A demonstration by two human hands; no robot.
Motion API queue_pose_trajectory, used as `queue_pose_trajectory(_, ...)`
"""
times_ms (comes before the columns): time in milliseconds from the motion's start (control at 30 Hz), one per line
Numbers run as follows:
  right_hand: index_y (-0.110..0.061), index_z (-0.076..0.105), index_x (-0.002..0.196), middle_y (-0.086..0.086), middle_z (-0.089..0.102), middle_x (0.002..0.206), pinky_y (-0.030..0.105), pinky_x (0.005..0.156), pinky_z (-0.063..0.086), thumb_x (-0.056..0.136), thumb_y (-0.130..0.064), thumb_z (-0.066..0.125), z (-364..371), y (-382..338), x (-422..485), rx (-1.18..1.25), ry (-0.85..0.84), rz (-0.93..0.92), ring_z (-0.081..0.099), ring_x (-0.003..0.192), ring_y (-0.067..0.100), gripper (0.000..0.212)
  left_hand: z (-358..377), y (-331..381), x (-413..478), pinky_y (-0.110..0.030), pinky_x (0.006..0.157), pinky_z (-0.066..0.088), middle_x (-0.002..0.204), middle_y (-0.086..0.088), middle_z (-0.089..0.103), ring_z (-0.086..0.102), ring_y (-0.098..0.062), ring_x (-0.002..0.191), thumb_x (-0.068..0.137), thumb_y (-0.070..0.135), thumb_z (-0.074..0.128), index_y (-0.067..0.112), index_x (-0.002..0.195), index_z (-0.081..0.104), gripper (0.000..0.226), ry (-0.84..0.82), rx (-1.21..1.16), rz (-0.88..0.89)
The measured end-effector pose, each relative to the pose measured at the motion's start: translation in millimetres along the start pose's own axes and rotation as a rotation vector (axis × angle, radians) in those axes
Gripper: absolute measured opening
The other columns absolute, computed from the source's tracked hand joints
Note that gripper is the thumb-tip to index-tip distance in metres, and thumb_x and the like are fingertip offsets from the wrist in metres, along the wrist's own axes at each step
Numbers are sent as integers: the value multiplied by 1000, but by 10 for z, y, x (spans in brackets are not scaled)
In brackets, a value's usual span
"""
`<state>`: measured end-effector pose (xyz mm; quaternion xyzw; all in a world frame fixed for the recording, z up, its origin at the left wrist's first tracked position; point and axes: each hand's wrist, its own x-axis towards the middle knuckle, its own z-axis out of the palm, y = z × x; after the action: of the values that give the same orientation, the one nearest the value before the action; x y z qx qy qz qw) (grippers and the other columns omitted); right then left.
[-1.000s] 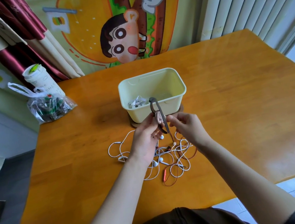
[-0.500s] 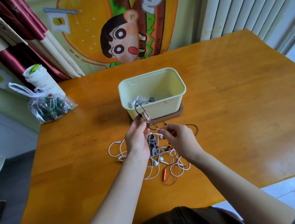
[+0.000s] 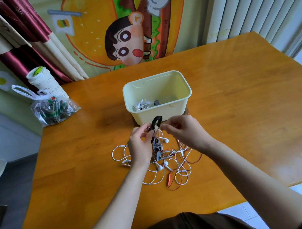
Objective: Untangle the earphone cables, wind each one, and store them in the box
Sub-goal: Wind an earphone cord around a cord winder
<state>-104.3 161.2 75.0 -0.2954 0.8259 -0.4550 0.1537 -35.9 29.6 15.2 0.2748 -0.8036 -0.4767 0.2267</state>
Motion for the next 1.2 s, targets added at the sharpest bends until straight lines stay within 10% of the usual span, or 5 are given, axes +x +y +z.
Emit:
queue_pose_trajectory(467, -13, 68, 84, -12, 56, 75, 8, 59, 38, 91, -16, 60, -183, 153, 220, -65, 197, -45, 51, 65, -1, 11, -75, 228, -62, -24, 91, 49, 100, 9, 64, 60, -3, 97, 89, 5, 61, 35, 100, 64, 32, -253, -205, 10)
queue_pose_trajectory(633, -15, 70, 81, -10, 61, 65, 20, 60, 46, 89, -20, 62, -253, 202, 245, -13, 85, 2, 53, 56, 1, 12, -121, 383, -80, -13, 83, 47, 102, 7, 69, 62, 2, 97, 89, 3, 60, 22, 105, 67, 26, -447, -426, -29)
queue_pose_trajectory(767, -11, 69, 78, 5, 63, 66, 37, 64, 50, 91, -24, 59, -178, 216, 220, 114, 102, 59, 55, 59, 13, 20, -61, 463, -21, -28, 96, 46, 105, -1, 72, 63, -14, 107, 82, 18, 61, 18, 106, 69, 25, -404, -803, -254)
queue_pose_trajectory(1000, -24, 59, 67, -5, 56, 59, 21, 52, 41, 96, -21, 52, 213, 167, 26, 245, 93, 137, 50, 50, 7, 30, -7, 439, 74, -28, 83, 45, 91, 0, 71, 64, -12, 85, 99, 9, 43, 21, 109, 64, 26, -271, -1071, -475)
queue_pose_trajectory(1200, -15, 69, 94, -16, 54, 65, 9, 49, 38, 96, -19, 51, 291, 152, -45, 65, 88, 112, 49, 55, 2, 19, 53, 375, 95, -29, 93, 41, 108, -6, 65, 57, -17, 100, 97, 7, 48, 16, 116, 62, 25, -94, -1003, -562)
